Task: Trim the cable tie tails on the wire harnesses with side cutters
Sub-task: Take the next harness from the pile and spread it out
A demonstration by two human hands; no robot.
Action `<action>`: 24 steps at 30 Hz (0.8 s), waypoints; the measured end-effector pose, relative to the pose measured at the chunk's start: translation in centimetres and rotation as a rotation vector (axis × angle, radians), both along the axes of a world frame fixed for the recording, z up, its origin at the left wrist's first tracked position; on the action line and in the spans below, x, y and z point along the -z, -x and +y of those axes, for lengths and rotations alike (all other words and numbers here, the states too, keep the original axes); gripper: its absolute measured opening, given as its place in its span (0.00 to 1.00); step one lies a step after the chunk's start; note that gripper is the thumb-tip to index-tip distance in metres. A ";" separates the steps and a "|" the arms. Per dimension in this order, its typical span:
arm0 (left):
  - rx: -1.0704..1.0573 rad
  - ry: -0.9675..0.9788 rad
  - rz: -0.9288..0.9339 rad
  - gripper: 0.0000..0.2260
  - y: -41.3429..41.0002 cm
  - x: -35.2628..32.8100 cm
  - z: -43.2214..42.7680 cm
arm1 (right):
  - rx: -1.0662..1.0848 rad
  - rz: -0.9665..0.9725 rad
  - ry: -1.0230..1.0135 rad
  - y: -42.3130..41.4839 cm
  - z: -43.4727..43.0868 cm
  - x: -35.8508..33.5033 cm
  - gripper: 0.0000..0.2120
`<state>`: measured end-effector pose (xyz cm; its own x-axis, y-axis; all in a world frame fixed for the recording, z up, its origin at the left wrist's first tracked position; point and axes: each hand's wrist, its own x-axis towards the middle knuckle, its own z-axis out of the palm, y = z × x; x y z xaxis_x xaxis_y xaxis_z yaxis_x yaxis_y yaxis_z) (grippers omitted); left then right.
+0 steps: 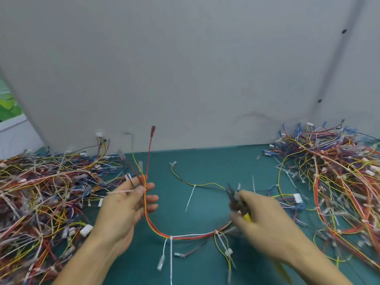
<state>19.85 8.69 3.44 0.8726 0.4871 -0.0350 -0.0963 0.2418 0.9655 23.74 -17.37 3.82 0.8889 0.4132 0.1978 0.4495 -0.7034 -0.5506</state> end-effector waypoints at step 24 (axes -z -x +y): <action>0.129 0.041 0.080 0.09 -1.2 4.5 0.0 | 0.471 0.273 -0.076 -4.1 -0.1 0.0 0.10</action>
<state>21.03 8.73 -1.07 0.9215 0.3678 -0.1244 0.0150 0.2864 0.9580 27.82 -17.46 3.80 0.9975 -0.0487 -0.0518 -0.0708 -0.7477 -0.6602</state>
